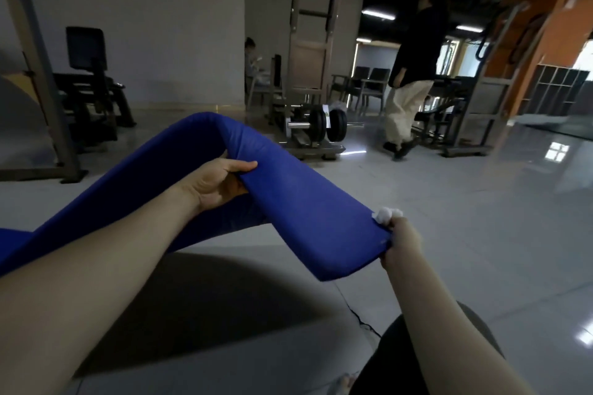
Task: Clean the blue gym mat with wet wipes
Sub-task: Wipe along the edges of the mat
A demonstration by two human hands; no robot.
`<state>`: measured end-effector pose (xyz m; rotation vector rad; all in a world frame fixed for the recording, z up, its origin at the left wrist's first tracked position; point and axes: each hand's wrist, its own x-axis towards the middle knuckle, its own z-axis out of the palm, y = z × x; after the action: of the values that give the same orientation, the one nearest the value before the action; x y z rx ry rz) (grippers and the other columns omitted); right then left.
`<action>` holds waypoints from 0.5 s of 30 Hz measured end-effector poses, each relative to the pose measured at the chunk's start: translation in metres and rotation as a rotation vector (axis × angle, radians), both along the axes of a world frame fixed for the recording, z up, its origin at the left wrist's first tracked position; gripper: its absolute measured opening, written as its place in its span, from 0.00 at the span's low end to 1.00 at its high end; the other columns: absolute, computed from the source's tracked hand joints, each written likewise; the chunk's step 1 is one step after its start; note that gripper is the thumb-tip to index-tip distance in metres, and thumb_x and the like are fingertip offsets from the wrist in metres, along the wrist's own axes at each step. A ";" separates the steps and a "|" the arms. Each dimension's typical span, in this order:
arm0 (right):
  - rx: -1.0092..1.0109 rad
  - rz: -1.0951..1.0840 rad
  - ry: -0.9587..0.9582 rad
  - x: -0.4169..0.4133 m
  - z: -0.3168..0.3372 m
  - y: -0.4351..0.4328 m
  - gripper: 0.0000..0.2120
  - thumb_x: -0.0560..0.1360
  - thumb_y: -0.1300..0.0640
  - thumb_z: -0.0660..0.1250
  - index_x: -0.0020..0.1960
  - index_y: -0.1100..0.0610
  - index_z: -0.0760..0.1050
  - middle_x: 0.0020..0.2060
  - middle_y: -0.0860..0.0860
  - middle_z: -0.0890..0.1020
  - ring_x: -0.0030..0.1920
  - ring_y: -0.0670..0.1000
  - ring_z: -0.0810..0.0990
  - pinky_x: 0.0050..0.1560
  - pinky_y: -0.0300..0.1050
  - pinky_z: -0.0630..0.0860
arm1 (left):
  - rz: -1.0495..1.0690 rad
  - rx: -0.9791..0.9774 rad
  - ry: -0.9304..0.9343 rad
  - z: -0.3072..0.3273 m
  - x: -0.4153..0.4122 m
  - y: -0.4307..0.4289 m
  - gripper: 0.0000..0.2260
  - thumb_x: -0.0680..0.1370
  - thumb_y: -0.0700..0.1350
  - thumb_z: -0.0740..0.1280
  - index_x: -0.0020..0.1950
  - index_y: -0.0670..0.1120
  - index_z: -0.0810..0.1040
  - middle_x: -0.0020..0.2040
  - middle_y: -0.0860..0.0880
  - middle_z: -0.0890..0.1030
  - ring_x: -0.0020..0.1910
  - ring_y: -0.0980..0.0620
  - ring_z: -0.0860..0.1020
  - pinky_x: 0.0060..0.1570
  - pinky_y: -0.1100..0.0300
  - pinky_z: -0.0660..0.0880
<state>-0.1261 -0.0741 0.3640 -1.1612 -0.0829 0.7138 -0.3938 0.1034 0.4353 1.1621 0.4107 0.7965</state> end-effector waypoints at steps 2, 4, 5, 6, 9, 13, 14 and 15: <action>-0.006 -0.109 -0.035 -0.006 -0.002 0.002 0.04 0.70 0.62 0.66 0.44 0.59 0.77 0.42 0.54 0.83 0.39 0.54 0.80 0.38 0.47 0.77 | 0.057 -0.034 -0.024 0.006 0.009 -0.001 0.19 0.77 0.38 0.69 0.68 0.45 0.77 0.56 0.45 0.85 0.54 0.48 0.84 0.48 0.55 0.83; -0.081 -0.149 -0.089 -0.012 -0.003 0.004 0.07 0.73 0.56 0.68 0.45 0.59 0.82 0.44 0.54 0.84 0.41 0.55 0.82 0.44 0.50 0.81 | 0.189 -0.082 0.002 0.009 0.023 -0.007 0.19 0.80 0.43 0.69 0.71 0.44 0.75 0.56 0.46 0.85 0.51 0.50 0.84 0.44 0.56 0.83; -0.106 -0.152 -0.109 -0.013 -0.003 0.006 0.08 0.74 0.54 0.68 0.45 0.57 0.82 0.44 0.53 0.85 0.42 0.55 0.83 0.46 0.51 0.82 | 0.280 -0.128 0.032 0.010 0.028 -0.010 0.19 0.80 0.46 0.70 0.70 0.44 0.76 0.55 0.46 0.84 0.49 0.49 0.84 0.40 0.56 0.83; -0.115 -0.144 -0.132 -0.016 -0.003 0.009 0.07 0.74 0.54 0.68 0.46 0.56 0.83 0.44 0.53 0.85 0.44 0.55 0.84 0.48 0.52 0.83 | 0.370 -0.188 0.070 0.009 0.031 -0.014 0.19 0.79 0.48 0.72 0.67 0.44 0.77 0.53 0.46 0.84 0.48 0.49 0.84 0.37 0.55 0.82; -0.094 -0.092 -0.235 -0.025 0.002 0.025 0.05 0.78 0.56 0.67 0.47 0.56 0.80 0.46 0.55 0.84 0.46 0.54 0.84 0.48 0.51 0.83 | 0.503 -0.346 0.180 0.006 0.019 -0.022 0.17 0.71 0.49 0.79 0.56 0.45 0.80 0.49 0.43 0.84 0.45 0.44 0.84 0.29 0.54 0.80; -0.104 0.033 -0.437 -0.044 0.013 0.052 0.05 0.79 0.57 0.66 0.46 0.56 0.79 0.43 0.54 0.82 0.42 0.52 0.80 0.39 0.46 0.77 | 0.685 -0.394 0.226 -0.018 -0.030 -0.025 0.23 0.70 0.40 0.79 0.64 0.44 0.79 0.53 0.41 0.83 0.46 0.42 0.83 0.26 0.55 0.79; -0.105 0.058 -0.482 -0.049 0.014 0.057 0.06 0.79 0.57 0.66 0.46 0.56 0.79 0.42 0.53 0.82 0.42 0.52 0.80 0.38 0.45 0.75 | 0.725 -0.407 0.237 -0.027 -0.043 -0.027 0.24 0.71 0.39 0.78 0.66 0.44 0.77 0.54 0.41 0.83 0.48 0.42 0.83 0.28 0.54 0.79; -0.110 0.079 -0.518 -0.053 0.014 0.062 0.06 0.79 0.57 0.66 0.46 0.56 0.80 0.41 0.53 0.82 0.42 0.51 0.79 0.37 0.44 0.74 | 0.749 -0.419 0.254 -0.036 -0.053 -0.029 0.27 0.71 0.39 0.77 0.68 0.44 0.75 0.57 0.41 0.82 0.50 0.41 0.83 0.31 0.52 0.80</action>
<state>-0.1795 -0.0122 0.3784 -1.4336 -0.5323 0.4759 -0.4466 0.0748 0.3996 0.6989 1.2084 1.1340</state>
